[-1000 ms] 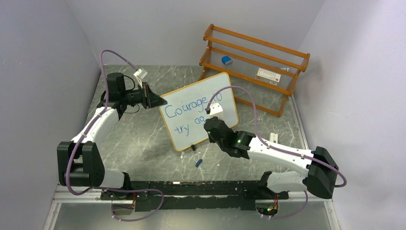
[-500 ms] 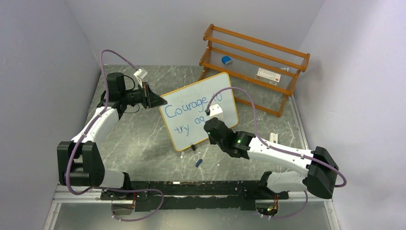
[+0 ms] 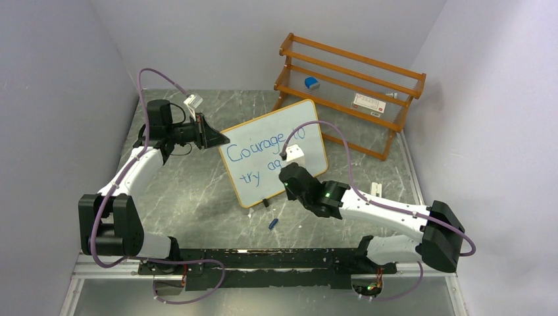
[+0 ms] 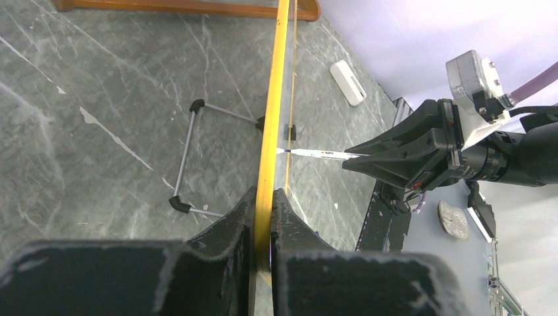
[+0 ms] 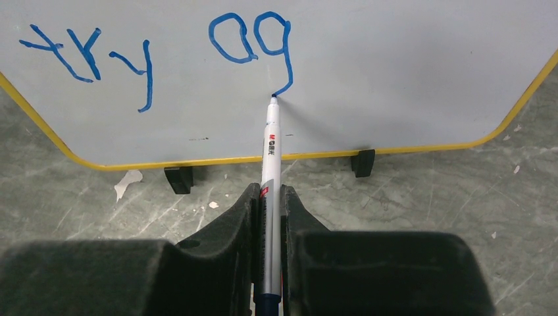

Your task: Write a sentence on the whiteboard

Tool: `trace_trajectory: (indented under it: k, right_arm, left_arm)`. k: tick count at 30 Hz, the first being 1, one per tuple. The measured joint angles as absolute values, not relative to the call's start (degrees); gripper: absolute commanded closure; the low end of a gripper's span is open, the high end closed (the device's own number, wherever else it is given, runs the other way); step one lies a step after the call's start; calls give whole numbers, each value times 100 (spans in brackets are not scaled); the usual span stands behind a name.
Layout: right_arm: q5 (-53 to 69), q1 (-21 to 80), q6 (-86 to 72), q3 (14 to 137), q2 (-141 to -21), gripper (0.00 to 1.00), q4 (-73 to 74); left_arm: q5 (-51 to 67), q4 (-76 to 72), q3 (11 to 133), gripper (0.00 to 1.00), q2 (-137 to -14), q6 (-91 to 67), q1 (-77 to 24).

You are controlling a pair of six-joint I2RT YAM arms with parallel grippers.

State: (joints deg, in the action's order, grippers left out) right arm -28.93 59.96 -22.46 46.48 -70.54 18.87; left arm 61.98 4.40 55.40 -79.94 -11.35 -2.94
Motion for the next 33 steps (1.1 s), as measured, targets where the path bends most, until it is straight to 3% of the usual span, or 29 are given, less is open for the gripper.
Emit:
trace_trajectory:
  k: [33]
  right_arm:
    - [-3177,5618,-1970,4486,-6563,100,1343]
  left_arm:
    - [6195,458,5546,95,-7994,-1131,-296]
